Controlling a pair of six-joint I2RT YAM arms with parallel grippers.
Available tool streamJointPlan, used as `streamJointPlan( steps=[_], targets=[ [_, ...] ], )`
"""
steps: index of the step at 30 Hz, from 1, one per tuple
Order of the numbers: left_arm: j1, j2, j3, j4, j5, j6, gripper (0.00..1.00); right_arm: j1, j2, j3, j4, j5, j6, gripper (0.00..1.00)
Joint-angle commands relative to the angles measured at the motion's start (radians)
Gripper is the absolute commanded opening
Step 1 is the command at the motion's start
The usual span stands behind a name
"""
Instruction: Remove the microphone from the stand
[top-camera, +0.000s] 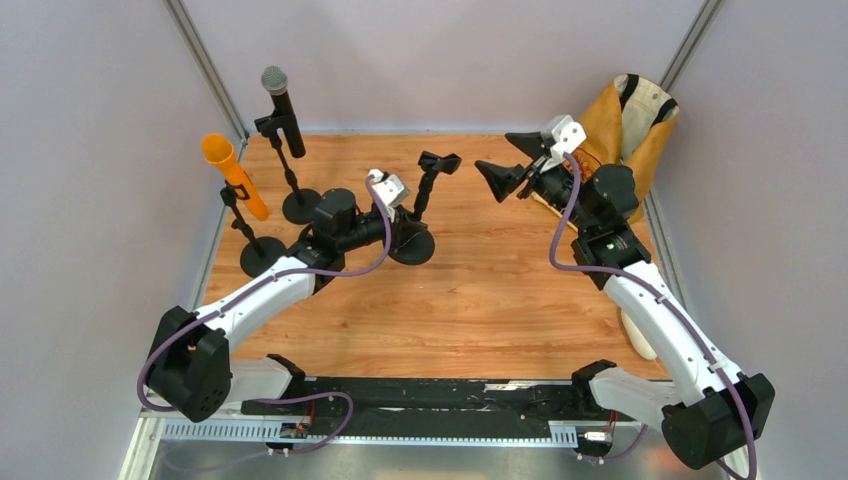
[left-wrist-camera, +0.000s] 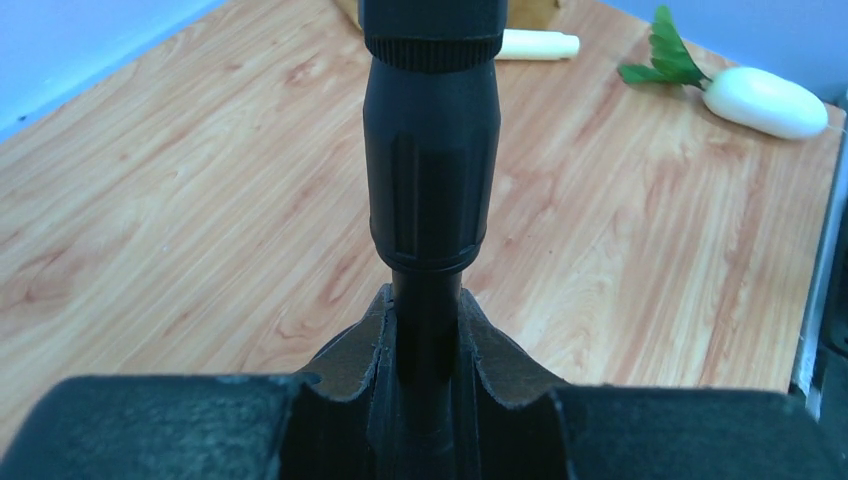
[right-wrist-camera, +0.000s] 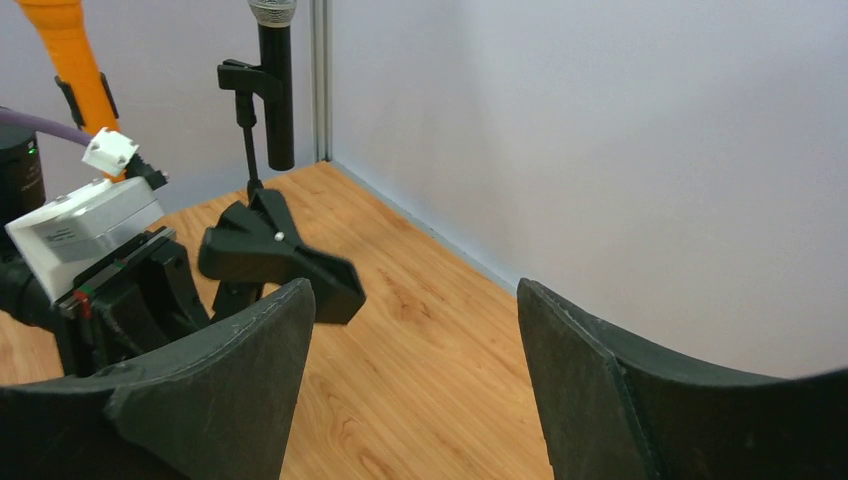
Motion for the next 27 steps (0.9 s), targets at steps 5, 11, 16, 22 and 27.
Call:
streamJointPlan(
  steps=[5,11,16,22,27],
  targets=[
    [0.019,-0.055,-0.018,0.183,-0.036,-0.121,0.00,0.004,0.011,-0.008,0.032,-0.393,0.011,0.77],
    [0.019,-0.050,-0.021,0.196,0.045,-0.161,0.00,0.051,0.051,-0.043,0.055,-0.538,-0.007,0.77],
    [0.020,-0.050,-0.030,0.218,0.174,-0.171,0.00,0.093,0.098,-0.089,0.156,-0.504,0.031,0.77],
    [0.020,-0.057,-0.075,0.315,0.292,-0.184,0.00,0.119,0.142,-0.158,0.341,-0.440,0.177,0.76],
    [0.018,-0.052,-0.110,0.395,0.338,-0.212,0.00,0.135,0.181,-0.196,0.430,-0.384,0.248,0.73]
  ],
)
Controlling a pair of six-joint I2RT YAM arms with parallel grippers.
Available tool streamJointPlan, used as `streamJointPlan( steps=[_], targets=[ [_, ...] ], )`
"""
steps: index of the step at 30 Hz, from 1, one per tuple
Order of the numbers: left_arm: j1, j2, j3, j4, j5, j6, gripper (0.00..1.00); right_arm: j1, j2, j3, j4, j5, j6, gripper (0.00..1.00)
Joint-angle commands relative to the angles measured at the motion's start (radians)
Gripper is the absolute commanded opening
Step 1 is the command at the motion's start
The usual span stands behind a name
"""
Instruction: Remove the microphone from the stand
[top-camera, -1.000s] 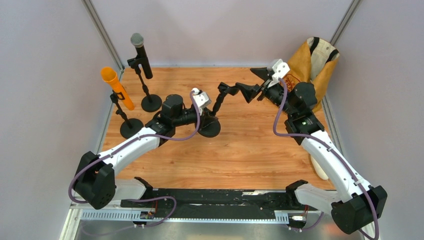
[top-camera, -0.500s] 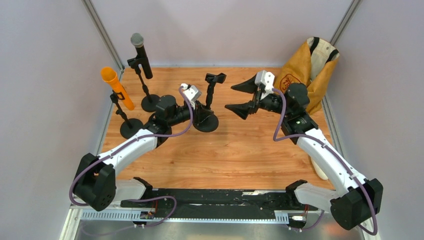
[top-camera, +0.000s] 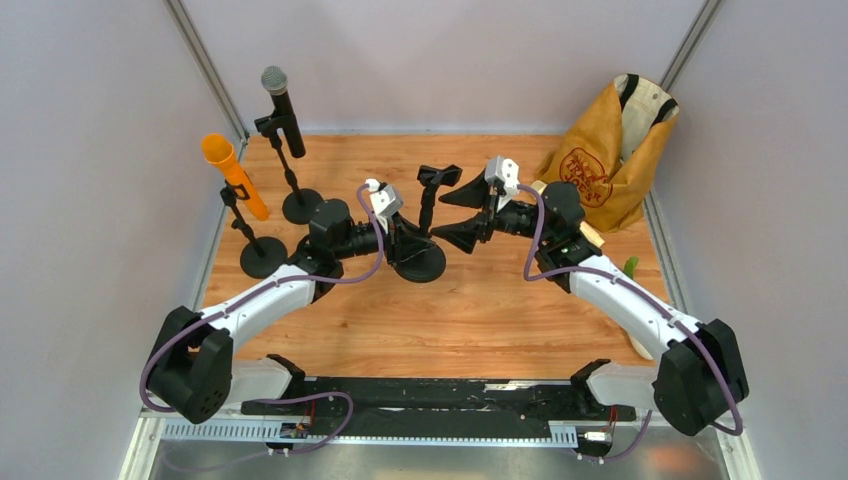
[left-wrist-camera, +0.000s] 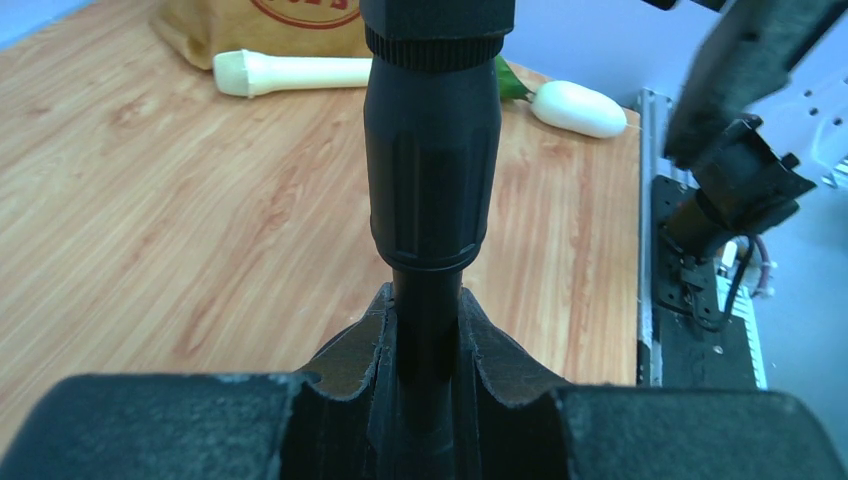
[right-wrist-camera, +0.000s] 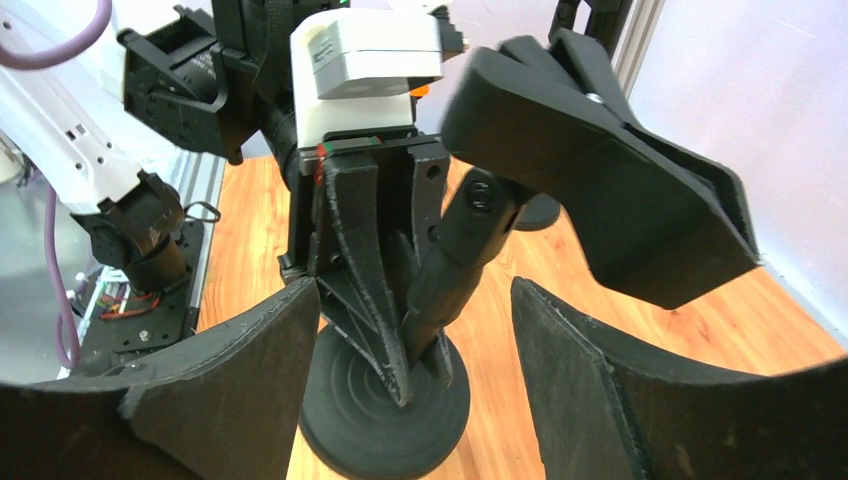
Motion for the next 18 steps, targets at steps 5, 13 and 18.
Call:
streamJointPlan(
  steps=[5,13,18],
  targets=[
    [-0.002,-0.041,-0.002,0.184,0.116,-0.039,0.00,0.041,0.056,-0.022,0.180,0.055,0.113,0.71],
    [-0.006,-0.037,-0.004,0.187,0.128,-0.037,0.00,0.073,0.095,-0.016,0.182,0.058,0.116,0.53],
    [-0.006,-0.034,-0.006,0.185,0.128,-0.033,0.00,0.073,0.091,-0.012,0.187,0.046,0.116,0.27]
  ],
)
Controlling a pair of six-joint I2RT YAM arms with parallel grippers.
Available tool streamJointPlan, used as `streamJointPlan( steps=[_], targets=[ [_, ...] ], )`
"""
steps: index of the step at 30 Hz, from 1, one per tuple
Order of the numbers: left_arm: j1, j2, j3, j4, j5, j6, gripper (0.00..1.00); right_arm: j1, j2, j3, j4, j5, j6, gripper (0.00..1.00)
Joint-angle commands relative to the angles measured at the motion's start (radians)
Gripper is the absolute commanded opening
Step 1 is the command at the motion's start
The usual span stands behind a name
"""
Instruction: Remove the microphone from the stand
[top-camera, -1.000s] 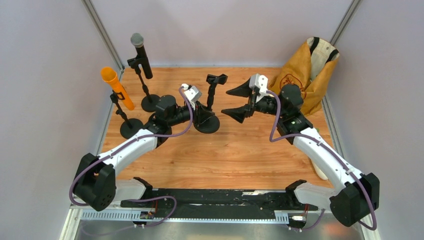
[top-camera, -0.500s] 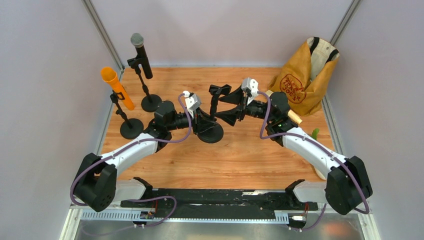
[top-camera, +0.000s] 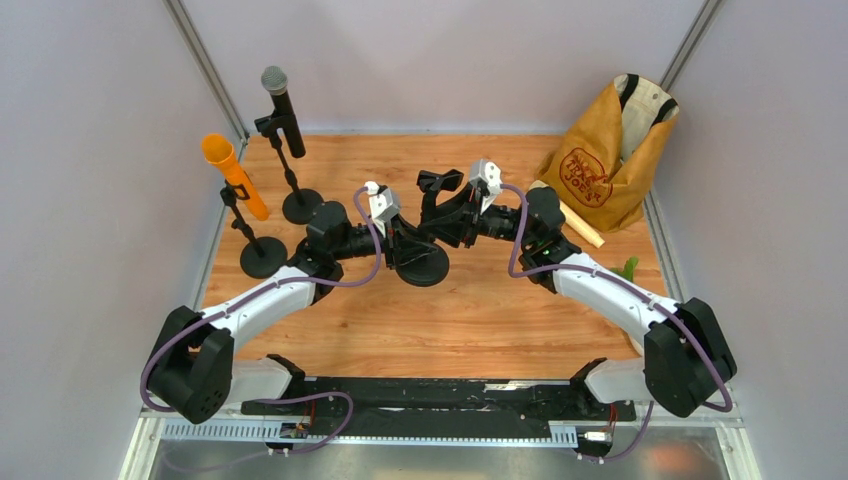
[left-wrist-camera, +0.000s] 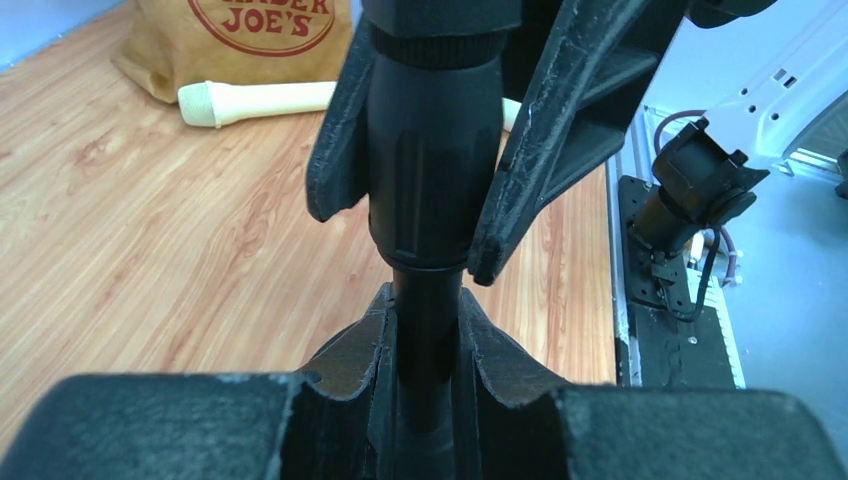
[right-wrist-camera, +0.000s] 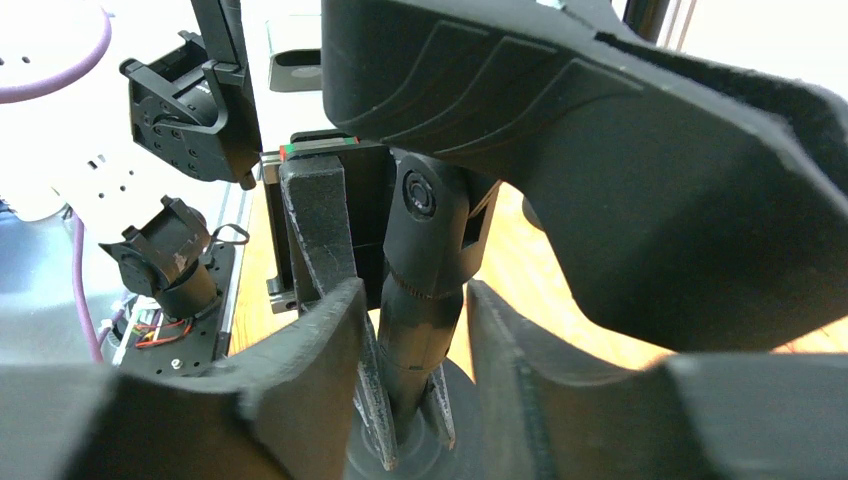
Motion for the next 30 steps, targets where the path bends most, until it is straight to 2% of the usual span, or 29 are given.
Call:
streamJointPlan(
  steps=[1,4,6,8,9,10,13,15,24,30],
  targets=[
    [-0.003,-0.033,0.016,0.098,0.033,-0.005,0.00,0.003,-0.005,0.008,0.056,-0.006,0.013,0.21],
    [-0.003,-0.031,0.018,0.096,0.033,-0.005,0.01,0.003,-0.011,0.010,0.052,-0.006,0.009,0.07],
    [-0.003,-0.031,0.019,0.094,0.032,-0.003,0.06,0.003,-0.013,0.010,0.051,-0.005,0.004,0.00],
    [-0.003,-0.030,0.025,0.081,0.028,0.001,0.17,0.002,-0.015,0.010,0.051,-0.005,-0.005,0.00],
    [-0.003,-0.031,0.028,0.074,0.027,0.007,0.27,0.003,-0.016,0.011,0.051,-0.004,-0.008,0.00],
    [-0.003,-0.031,0.032,0.059,0.026,0.014,0.32,0.003,-0.016,0.013,0.049,-0.003,-0.012,0.00],
    [-0.003,-0.038,0.039,0.032,0.014,0.032,0.64,-0.006,-0.023,0.040,-0.008,0.001,-0.033,0.00],
    [-0.003,-0.042,0.043,0.013,0.000,0.047,0.70,-0.022,-0.037,0.055,-0.038,0.015,-0.049,0.00],
    [-0.003,-0.059,0.068,-0.055,-0.072,0.071,0.72,-0.157,-0.099,0.058,-0.079,0.055,-0.130,0.00],
    [-0.001,-0.076,0.069,-0.076,-0.123,0.095,0.73,-0.293,-0.064,0.030,-0.057,0.047,-0.163,0.00]
  ],
)
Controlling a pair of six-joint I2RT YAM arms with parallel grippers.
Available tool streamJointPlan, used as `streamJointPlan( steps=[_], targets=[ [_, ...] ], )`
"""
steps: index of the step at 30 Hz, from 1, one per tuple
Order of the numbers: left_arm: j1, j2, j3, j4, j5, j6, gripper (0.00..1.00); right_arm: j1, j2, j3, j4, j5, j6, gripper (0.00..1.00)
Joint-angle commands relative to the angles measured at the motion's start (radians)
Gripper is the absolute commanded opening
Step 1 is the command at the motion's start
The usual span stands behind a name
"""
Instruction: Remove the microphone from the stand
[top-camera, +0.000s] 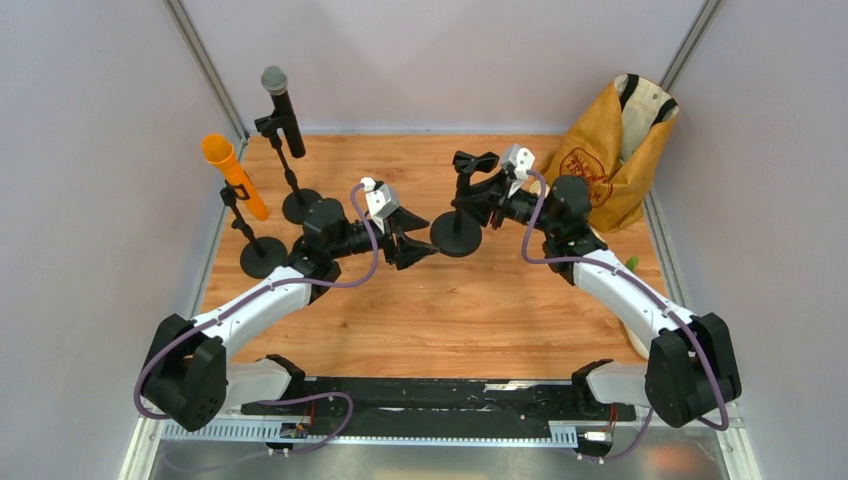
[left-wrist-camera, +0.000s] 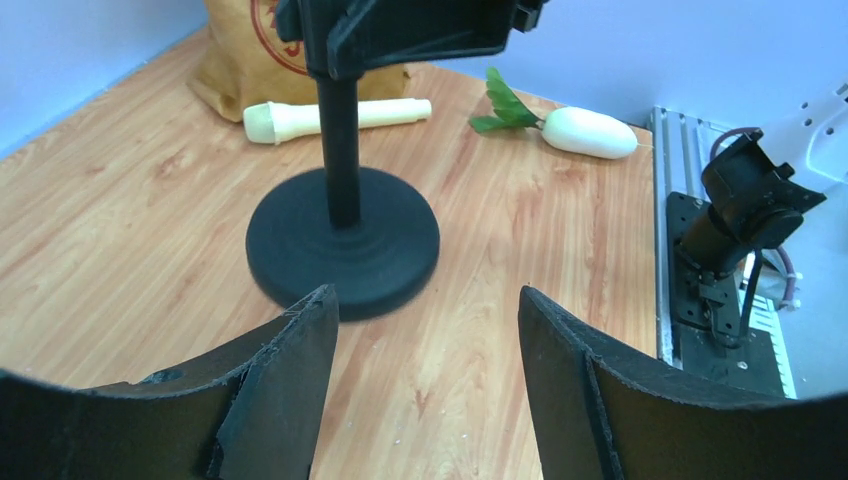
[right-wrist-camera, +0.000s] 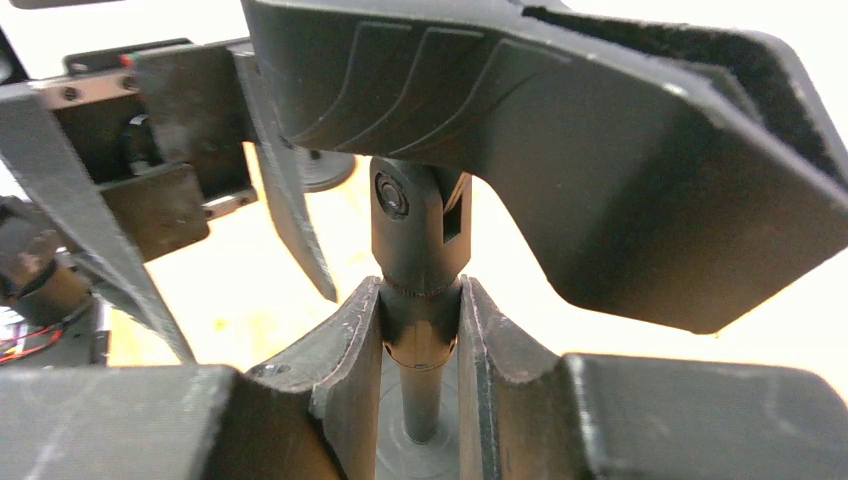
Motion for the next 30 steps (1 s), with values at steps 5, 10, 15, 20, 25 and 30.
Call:
streamJointPlan(
  steps=[5,10,15,20,25,30],
  targets=[
    [0.000,-0.031,0.037,-0.006,-0.053,0.044,0.73,-0.146,-0.028,-0.080,0.100,0.004,-0.251,0.00],
    [0.000,-0.015,0.039,-0.006,-0.051,0.045,0.74,-0.194,-0.025,-0.169,0.175,0.041,-0.345,0.00],
    [0.000,-0.016,0.039,-0.004,-0.051,0.045,0.74,-0.275,0.010,-0.188,0.225,0.051,-0.326,0.00],
    [-0.001,-0.020,0.037,-0.004,-0.049,0.046,0.74,-0.379,0.068,-0.203,0.295,0.028,-0.238,0.00],
    [0.000,-0.015,0.037,-0.004,-0.048,0.047,0.75,-0.449,0.119,-0.219,0.336,0.010,-0.214,0.00],
    [0.000,-0.009,0.038,0.000,-0.046,0.046,0.75,-0.463,0.137,-0.239,0.363,0.045,-0.214,0.00]
  ],
)
